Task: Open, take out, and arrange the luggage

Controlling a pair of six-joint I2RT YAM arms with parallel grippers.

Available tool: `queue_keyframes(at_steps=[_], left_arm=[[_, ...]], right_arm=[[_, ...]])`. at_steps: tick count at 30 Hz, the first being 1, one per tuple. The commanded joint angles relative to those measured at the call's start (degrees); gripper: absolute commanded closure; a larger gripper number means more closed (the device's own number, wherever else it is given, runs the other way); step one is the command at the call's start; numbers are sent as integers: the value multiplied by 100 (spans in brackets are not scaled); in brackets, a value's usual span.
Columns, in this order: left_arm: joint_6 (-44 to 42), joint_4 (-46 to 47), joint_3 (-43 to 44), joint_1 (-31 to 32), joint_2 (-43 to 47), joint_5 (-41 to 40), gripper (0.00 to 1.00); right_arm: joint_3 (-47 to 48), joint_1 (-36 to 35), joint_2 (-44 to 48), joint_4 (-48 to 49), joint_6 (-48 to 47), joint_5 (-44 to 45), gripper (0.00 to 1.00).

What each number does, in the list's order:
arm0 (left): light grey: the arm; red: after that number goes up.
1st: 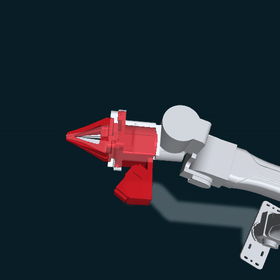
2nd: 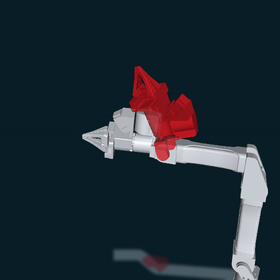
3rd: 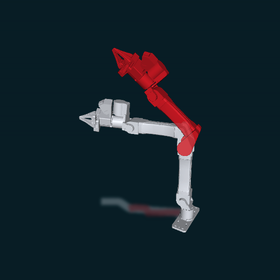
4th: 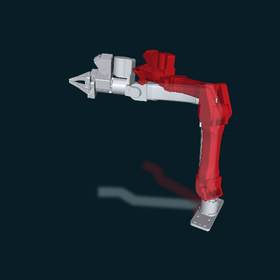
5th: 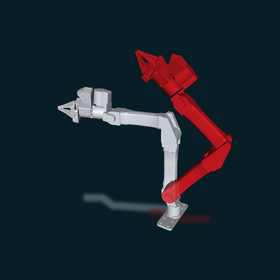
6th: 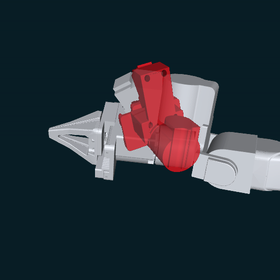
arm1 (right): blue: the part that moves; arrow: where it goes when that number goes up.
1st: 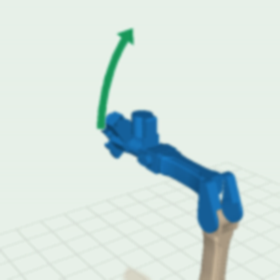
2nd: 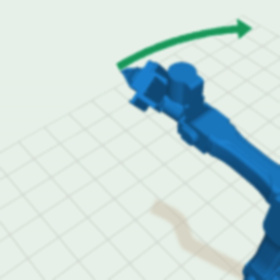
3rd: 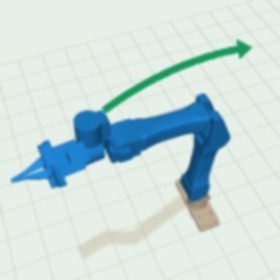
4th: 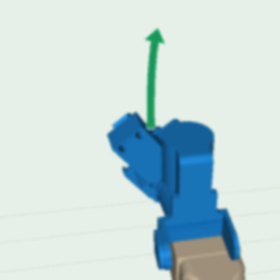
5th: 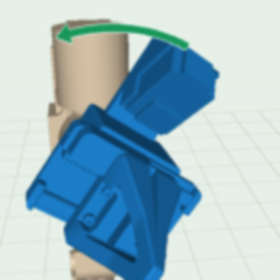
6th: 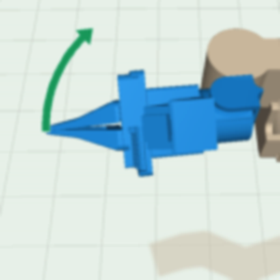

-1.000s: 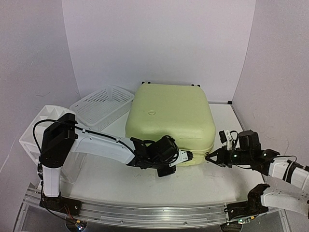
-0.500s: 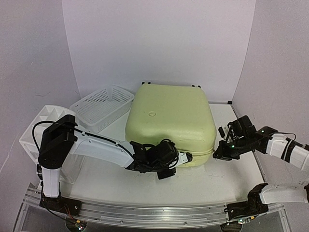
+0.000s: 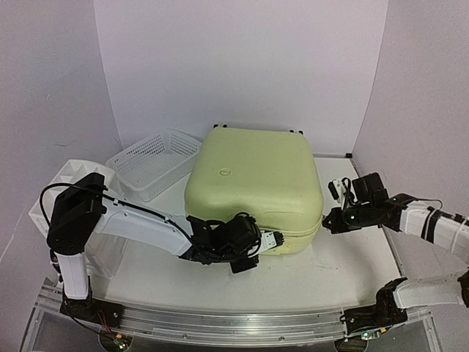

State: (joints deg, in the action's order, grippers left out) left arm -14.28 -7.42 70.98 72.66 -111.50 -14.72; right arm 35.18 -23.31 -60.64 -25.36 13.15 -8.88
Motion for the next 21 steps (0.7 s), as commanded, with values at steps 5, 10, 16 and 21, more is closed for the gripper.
queue_keyframes(at_steps=[5,10,16,21], left_arm=[[1026,-743,-292,-367,663,-1192,100],[959,-760,-278,-359,722,-1022,100],[909,-1370,385,-251,787,335,76],[1366,-1655,750,-218,1417,1529,24]], right_arm=[[579,1478,-1815,1611,-933,-1558,100],[885,1479,-2239,1480,-1262,-1540,93],[1345,1479,-2048,89,-632,-258,48],[1714,1479,-1469,-1426,-20,60,2]])
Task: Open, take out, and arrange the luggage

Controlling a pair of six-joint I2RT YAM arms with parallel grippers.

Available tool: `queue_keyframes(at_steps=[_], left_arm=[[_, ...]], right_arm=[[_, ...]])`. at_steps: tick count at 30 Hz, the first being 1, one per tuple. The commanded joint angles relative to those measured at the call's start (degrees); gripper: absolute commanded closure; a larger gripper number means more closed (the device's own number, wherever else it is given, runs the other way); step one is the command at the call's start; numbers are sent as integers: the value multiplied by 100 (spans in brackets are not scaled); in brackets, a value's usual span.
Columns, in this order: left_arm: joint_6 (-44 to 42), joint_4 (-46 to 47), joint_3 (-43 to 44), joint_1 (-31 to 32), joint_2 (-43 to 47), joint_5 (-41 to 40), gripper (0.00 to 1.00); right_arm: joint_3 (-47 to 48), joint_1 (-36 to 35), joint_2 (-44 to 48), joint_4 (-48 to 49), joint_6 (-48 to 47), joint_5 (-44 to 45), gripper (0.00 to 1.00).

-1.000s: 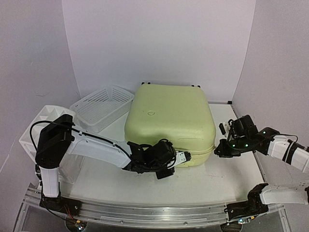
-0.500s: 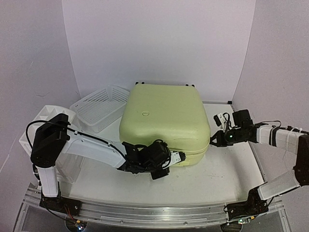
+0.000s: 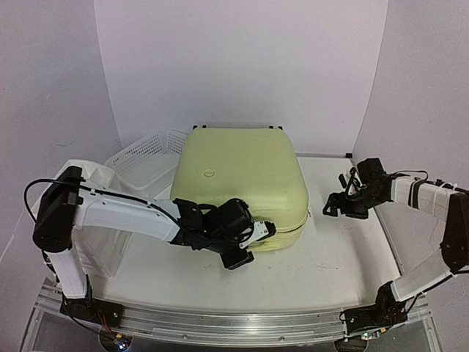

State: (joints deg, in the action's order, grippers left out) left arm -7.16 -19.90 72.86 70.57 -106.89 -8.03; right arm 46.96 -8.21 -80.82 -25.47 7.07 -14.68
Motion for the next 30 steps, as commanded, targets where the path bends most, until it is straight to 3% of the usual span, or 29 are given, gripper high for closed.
queue_keyframes(at_steps=[1,3,7,12,15,18,21,26,30], left_arm=[[662,-435,603,-11,1159,1075,15],[917,-497,670,-40,1565,1323,9],[1488,-697,569,-429,2454,1376,7],[2538,-726,-58,-1796,3722,1646,10],[3198,-715,-363,-2783,4105,1864,7],[3714,-667,-432,-3648,3967,2451,8],[4118,-520,-347,-4189,3434,2954,8],[4715,135,-157,-4472,2490,3538,7],[4986,930,-526,-4481,2379,2982,1]], right_arm=[[643,-32,661,-1565,704,597,2],[810,-32,859,-1921,913,182,2],[1143,-32,1225,-2113,973,-766,2],[1870,-61,1274,-2216,1289,-1535,2],[2356,-579,983,-2204,1480,-1483,2],[2854,-1423,504,-2199,1569,-907,2],[3197,-1698,124,-2207,1665,-577,2],[3420,-1844,-231,-2159,1799,-448,2],[3346,-1863,-222,-2029,1937,-280,2]])
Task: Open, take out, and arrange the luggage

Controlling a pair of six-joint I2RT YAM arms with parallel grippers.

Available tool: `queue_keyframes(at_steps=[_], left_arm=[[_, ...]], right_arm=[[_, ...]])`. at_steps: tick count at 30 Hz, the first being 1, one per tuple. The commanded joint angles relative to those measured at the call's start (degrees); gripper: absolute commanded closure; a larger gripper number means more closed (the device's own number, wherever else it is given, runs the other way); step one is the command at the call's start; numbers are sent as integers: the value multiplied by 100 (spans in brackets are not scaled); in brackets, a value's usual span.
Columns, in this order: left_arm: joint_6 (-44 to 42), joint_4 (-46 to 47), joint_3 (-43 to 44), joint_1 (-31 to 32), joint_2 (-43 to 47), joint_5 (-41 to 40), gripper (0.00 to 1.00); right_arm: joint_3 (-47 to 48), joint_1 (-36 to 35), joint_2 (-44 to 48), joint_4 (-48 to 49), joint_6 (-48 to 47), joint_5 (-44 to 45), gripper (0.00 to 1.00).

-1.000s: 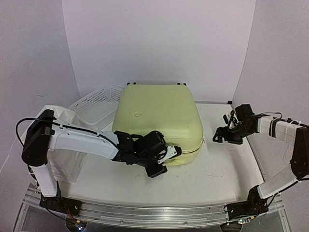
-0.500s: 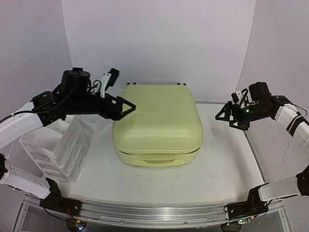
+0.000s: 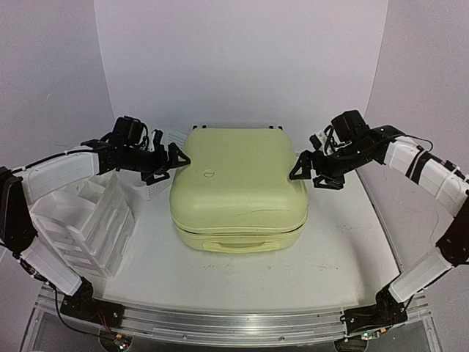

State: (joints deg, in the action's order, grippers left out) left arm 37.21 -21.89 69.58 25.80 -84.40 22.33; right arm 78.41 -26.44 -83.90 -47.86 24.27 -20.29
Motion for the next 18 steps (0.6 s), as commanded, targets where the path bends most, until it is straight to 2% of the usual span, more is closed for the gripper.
queue_keyframes(at_steps=[1,5,9,13,18], left_arm=[[645,1326,-354,-5,129,-178,1],[753,1695,-307,-5,-305,-119,0],[726,2037,-66,111,-794,572,5],[599,2067,254,491,-1138,805,9],[566,2066,763,1157,-1657,798,11]], right_arm=[[188,-46,100,241,234,293,2],[167,-45,78,303,320,532,2],[136,-38,-70,439,604,923,2],[-100,-38,-49,539,1025,1479,2],[-700,-29,456,620,1229,2096,2]])
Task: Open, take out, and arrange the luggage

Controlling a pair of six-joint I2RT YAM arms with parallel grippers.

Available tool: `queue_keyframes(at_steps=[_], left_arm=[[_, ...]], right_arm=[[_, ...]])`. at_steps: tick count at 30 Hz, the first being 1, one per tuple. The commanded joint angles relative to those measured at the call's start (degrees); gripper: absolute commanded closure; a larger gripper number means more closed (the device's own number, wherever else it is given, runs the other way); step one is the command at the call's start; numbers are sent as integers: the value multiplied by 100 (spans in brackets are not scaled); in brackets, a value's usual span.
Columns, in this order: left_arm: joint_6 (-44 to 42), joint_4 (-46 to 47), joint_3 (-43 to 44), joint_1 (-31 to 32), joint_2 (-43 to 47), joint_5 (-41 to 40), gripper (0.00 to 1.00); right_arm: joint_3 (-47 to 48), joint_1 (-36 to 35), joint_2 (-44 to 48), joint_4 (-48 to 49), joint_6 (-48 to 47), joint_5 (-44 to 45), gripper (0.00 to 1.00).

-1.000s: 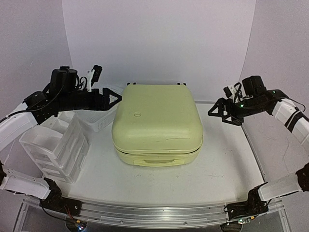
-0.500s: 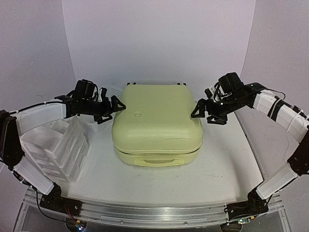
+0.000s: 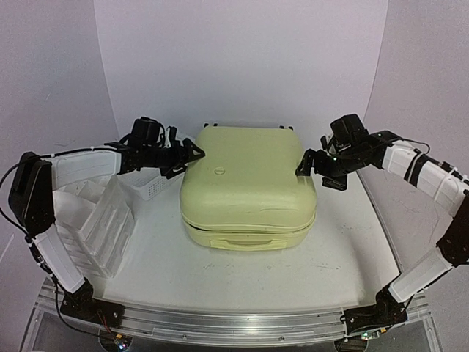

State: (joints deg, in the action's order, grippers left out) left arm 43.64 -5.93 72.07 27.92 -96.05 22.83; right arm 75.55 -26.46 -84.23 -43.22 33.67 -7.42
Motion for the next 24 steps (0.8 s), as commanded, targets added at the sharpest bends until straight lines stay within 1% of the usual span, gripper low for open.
queue_keyframes(at_steps=[1,2,4,6,7,8,9,11,12,16,18,20,22,24], left_arm=[[-44,479,629,1084,-603,719,11],[5,490,744,1220,-780,706,11],[55,518,1064,1578,-1061,647,11],[125,550,1482,1844,-1399,641,11],[180,565,1708,1951,-1599,658,11],[214,567,1980,2043,-1806,697,11],[276,574,2257,2128,-2011,742,11],[368,567,2830,2280,-2433,827,11],[403,571,3207,2332,-2644,855,11],[565,568,4017,2456,-3216,848,10],[569,568,4216,2503,-3314,817,10],[499,567,4288,2509,-3262,788,10],[223,567,4085,2497,-3007,657,9],[-22,567,3732,2426,-2653,535,8]], right_arm=[[-549,7,649,153,270,953,2],[-683,83,799,137,244,1010,2],[-920,509,1102,75,130,900,2],[-1031,1107,1342,-116,-160,669,2],[-963,1376,1407,-370,-395,693,2],[-828,1584,1460,-712,-640,932,2],[-564,1658,1477,-1031,-950,1380,2],[-167,1677,1471,-1638,-1417,2240,2],[-5,1675,1481,-1856,-1602,2537,2],[372,1671,1577,-2312,-2096,2975,2],[516,1670,1637,-2424,-2293,2944,2],[607,1664,1738,-2467,-2533,2563,2],[561,1571,1886,-2351,-2804,2016,2],[472,1317,1991,-2250,-3022,1792,2]])
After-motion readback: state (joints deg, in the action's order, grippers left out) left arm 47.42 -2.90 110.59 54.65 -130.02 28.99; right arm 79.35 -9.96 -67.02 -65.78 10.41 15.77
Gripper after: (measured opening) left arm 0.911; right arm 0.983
